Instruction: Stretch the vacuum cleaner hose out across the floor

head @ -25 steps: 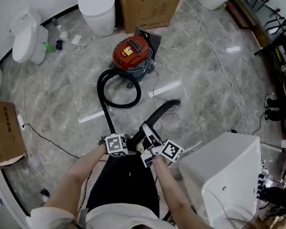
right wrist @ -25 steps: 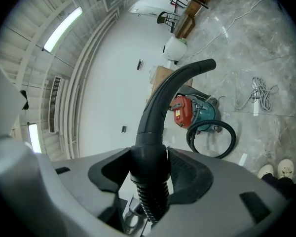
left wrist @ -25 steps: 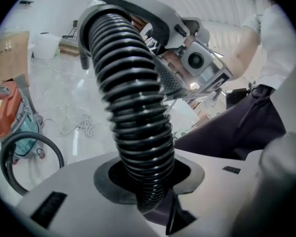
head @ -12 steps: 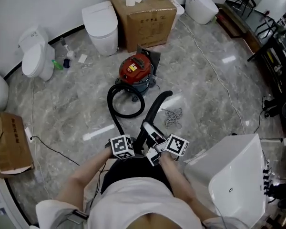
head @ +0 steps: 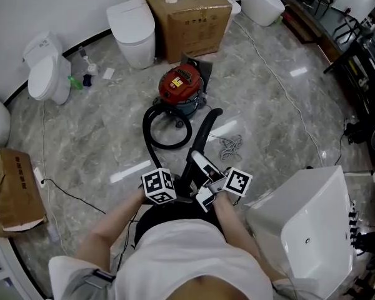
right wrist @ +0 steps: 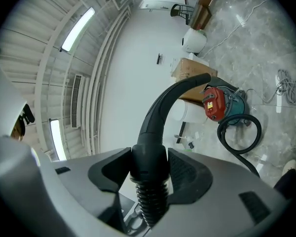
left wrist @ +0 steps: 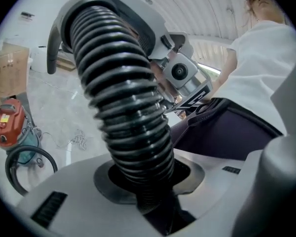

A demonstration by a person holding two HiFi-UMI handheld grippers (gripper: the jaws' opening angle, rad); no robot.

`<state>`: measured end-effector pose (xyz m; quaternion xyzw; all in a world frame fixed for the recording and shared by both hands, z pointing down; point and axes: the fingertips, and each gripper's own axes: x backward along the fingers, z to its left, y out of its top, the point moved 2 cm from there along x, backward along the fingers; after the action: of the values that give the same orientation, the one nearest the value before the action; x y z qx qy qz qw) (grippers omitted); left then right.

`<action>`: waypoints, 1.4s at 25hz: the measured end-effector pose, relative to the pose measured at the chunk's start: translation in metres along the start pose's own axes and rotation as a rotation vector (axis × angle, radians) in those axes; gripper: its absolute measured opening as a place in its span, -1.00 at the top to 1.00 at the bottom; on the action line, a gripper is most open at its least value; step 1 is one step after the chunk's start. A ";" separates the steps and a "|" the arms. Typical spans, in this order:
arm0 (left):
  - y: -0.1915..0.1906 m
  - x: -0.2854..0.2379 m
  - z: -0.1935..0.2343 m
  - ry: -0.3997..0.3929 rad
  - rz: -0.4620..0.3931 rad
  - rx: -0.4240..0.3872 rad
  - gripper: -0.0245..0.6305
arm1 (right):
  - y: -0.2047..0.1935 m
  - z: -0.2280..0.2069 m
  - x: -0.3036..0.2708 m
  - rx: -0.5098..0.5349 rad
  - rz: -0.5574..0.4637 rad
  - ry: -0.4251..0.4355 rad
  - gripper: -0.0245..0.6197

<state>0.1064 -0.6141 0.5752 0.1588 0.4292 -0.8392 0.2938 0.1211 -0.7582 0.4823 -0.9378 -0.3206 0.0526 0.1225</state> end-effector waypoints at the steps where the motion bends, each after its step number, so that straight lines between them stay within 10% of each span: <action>1: -0.002 -0.001 0.000 -0.003 0.004 -0.002 0.48 | -0.002 -0.002 -0.001 -0.002 -0.002 -0.007 0.18; 21: -0.016 -0.033 -0.019 -0.012 -0.023 0.017 0.48 | -0.021 -0.028 0.032 -0.077 0.035 -0.036 0.18; 35: -0.047 -0.086 -0.130 0.075 -0.053 -0.017 0.48 | -0.101 0.014 0.129 -0.065 0.055 0.017 0.18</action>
<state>0.1456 -0.4561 0.5737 0.1764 0.4512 -0.8364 0.2565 0.1606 -0.5992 0.4934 -0.9501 -0.2954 0.0376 0.0932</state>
